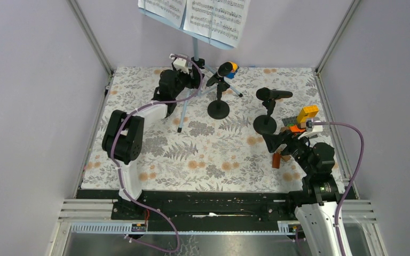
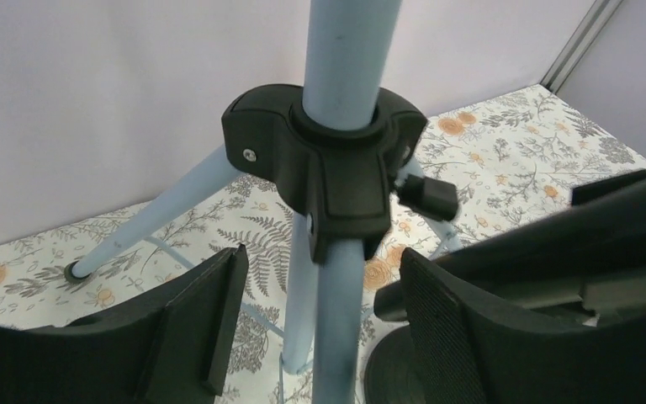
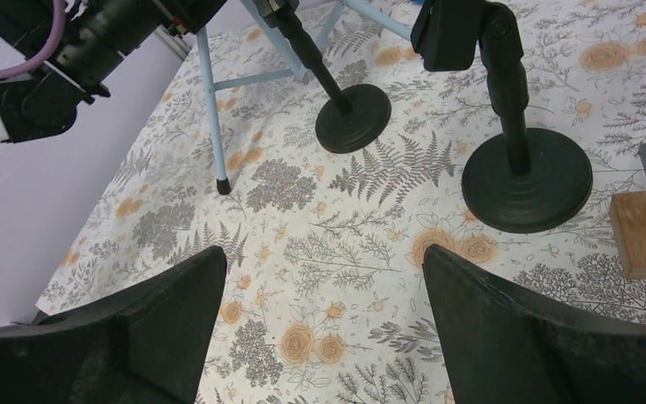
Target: Pack up the instrument practice props
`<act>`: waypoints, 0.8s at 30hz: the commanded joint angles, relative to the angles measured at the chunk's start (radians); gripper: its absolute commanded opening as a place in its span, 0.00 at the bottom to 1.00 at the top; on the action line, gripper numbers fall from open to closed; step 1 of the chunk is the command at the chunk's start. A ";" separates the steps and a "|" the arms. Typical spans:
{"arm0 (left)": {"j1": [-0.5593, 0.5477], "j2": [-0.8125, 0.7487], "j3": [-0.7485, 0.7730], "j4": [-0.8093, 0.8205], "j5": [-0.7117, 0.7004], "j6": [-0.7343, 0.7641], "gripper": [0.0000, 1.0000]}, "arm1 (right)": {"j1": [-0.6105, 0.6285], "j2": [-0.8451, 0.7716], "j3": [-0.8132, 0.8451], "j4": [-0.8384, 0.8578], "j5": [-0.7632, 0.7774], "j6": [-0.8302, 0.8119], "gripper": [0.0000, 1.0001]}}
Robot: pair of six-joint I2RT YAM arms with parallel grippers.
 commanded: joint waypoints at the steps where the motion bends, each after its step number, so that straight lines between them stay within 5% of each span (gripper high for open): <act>1: -0.002 0.078 0.105 0.037 0.003 0.031 0.70 | -0.001 -0.004 0.045 -0.008 -0.016 -0.011 0.93; 11: -0.025 0.167 0.210 0.020 -0.031 0.039 0.60 | -0.001 0.038 -0.003 0.085 -0.050 0.059 0.92; 18: -0.052 0.140 0.173 0.013 -0.035 0.101 0.12 | -0.001 0.018 -0.017 0.090 -0.060 0.065 0.83; 21: -0.053 0.112 0.130 0.016 -0.056 0.106 0.01 | -0.002 0.009 -0.026 0.083 -0.060 0.071 0.80; 24: -0.053 0.054 0.061 0.015 -0.149 0.111 0.00 | -0.001 -0.006 -0.032 0.074 -0.058 0.075 0.79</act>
